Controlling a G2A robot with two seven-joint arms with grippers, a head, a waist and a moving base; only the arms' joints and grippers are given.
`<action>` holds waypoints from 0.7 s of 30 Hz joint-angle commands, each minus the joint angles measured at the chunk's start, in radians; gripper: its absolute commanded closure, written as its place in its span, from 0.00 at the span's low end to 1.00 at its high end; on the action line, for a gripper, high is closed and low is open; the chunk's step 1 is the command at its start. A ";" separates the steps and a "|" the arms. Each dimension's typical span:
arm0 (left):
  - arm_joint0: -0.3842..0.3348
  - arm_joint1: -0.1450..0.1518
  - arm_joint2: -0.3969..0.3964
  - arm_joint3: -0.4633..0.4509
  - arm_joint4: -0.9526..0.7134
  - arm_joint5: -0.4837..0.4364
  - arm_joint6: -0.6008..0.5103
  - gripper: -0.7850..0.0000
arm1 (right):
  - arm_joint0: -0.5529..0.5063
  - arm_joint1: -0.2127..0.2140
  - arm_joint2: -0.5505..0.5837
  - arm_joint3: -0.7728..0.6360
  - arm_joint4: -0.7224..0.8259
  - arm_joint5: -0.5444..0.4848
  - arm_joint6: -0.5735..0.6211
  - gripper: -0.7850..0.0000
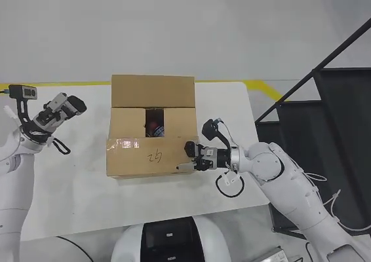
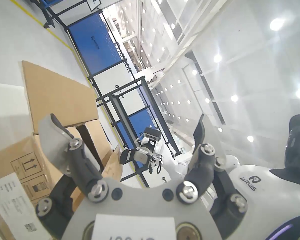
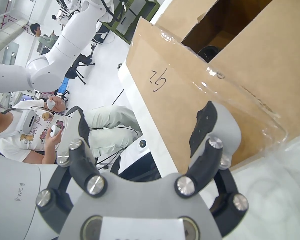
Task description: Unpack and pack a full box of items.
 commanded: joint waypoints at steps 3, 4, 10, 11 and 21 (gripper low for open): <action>-0.047 -0.021 0.045 0.038 0.122 -0.076 0.305 0.00 | 0.006 0.000 -0.005 0.000 0.004 0.023 0.004 0.00; -0.070 -0.026 0.060 0.061 0.201 -0.121 0.369 0.00 | 0.008 0.000 -0.005 0.000 0.006 0.028 0.004 0.00; -0.234 -0.077 0.227 0.273 0.428 -0.203 0.579 0.00 | 0.011 0.002 -0.001 -0.004 0.016 0.054 0.011 0.00; -0.260 -0.086 0.253 0.313 0.459 -0.212 0.598 0.00 | 0.011 0.003 0.000 -0.005 0.016 0.059 0.014 0.00; -0.463 -0.149 0.406 0.672 0.551 -0.215 0.545 0.00 | 0.012 0.006 0.003 -0.020 0.017 0.079 0.021 0.00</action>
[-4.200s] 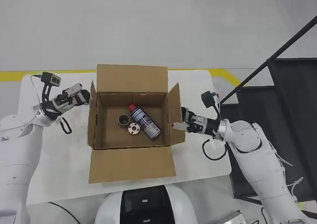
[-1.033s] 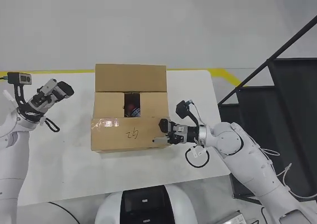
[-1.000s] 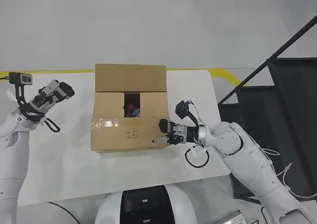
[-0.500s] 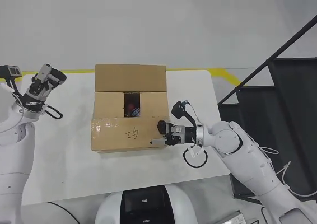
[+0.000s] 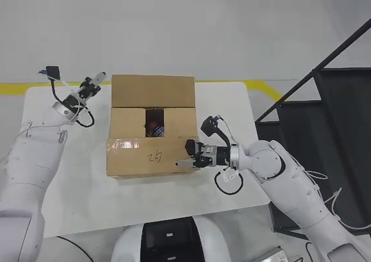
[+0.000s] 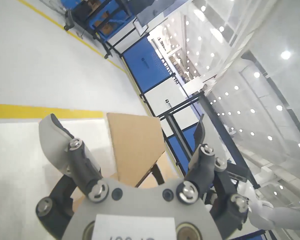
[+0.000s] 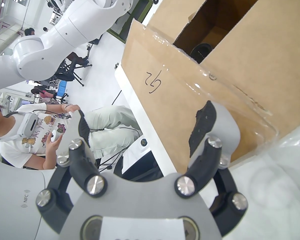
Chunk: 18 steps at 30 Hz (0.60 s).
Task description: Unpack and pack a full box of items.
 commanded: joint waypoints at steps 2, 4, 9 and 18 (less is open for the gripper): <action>-0.037 -0.017 0.019 0.064 -0.081 -0.013 -0.098 0.00 | -0.001 0.001 0.001 -0.002 -0.002 0.002 -0.001 0.00; -0.059 -0.025 0.022 0.092 -0.143 -0.025 -0.184 0.00 | -0.002 0.002 0.000 -0.003 -0.001 0.001 0.000 0.00; -0.073 -0.033 -0.012 0.116 -0.418 -0.068 -0.467 0.00 | -0.003 0.003 0.001 -0.005 -0.003 -0.004 0.000 0.00; 0.048 0.028 -0.081 -0.111 -0.694 0.203 -0.749 0.00 | 0.001 0.005 -0.004 0.006 -0.003 -0.012 0.005 0.00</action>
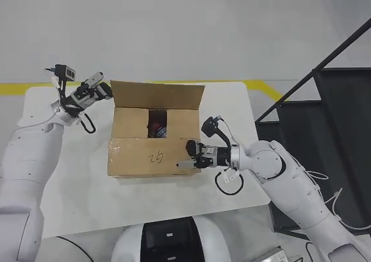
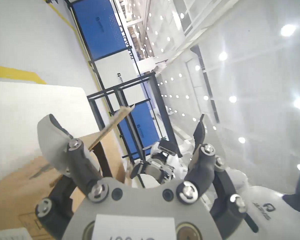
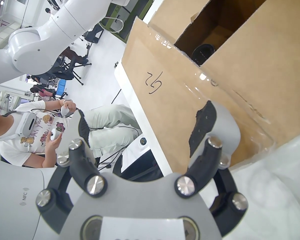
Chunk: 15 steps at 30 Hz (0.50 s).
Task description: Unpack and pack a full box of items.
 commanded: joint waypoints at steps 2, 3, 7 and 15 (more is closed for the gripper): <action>0.062 0.033 -0.034 -0.094 -0.020 0.064 -0.062 0.00 | 0.003 0.000 -0.005 0.001 -0.004 -0.003 0.001 0.00; 0.081 0.043 -0.044 -0.119 -0.021 0.079 -0.077 0.00 | 0.003 0.000 -0.006 0.002 -0.006 -0.004 0.001 0.00; 0.149 0.080 -0.084 -0.221 -0.018 0.142 -0.140 0.00 | 0.003 0.000 -0.008 0.003 -0.017 -0.002 -0.010 0.00; 0.192 0.143 -0.097 -0.294 0.144 0.273 -0.272 0.00 | -0.014 0.002 -0.002 -0.008 -0.067 0.023 -0.057 0.00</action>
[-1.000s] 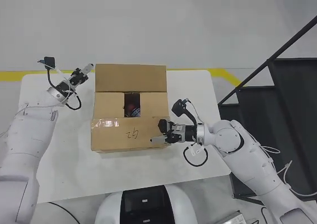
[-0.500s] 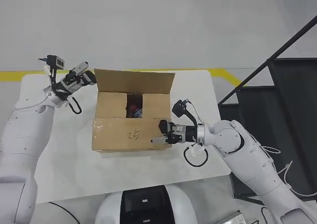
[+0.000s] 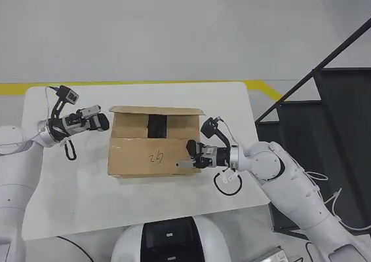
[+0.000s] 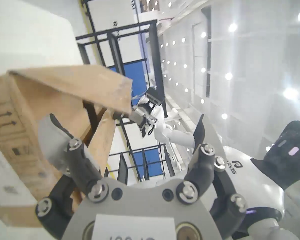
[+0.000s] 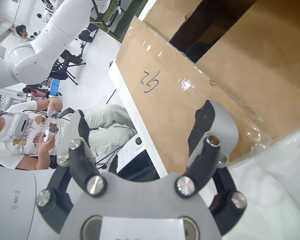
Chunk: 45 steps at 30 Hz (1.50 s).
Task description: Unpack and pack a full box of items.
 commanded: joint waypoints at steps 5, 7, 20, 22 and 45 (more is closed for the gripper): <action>-0.025 0.023 0.012 0.010 0.054 0.033 -0.032 0.00 | -0.012 0.001 0.009 -0.005 -0.015 0.013 -0.032 0.00; -0.026 0.024 0.004 0.003 -0.024 0.054 -0.053 0.00 | -0.016 0.002 0.011 -0.007 -0.020 0.012 -0.038 0.00; -0.001 0.079 -0.014 -0.189 -0.361 0.162 -0.092 0.00 | -0.013 0.004 0.016 0.002 -0.013 -0.018 -0.050 0.00; -0.021 0.065 0.013 -0.191 -0.389 0.132 -0.019 0.00 | -0.008 0.003 0.014 0.008 -0.008 -0.021 -0.055 0.00; -0.142 0.010 0.231 -0.005 0.021 0.052 0.228 0.00 | 0.005 0.005 0.027 0.059 -0.007 -0.047 -0.073 0.00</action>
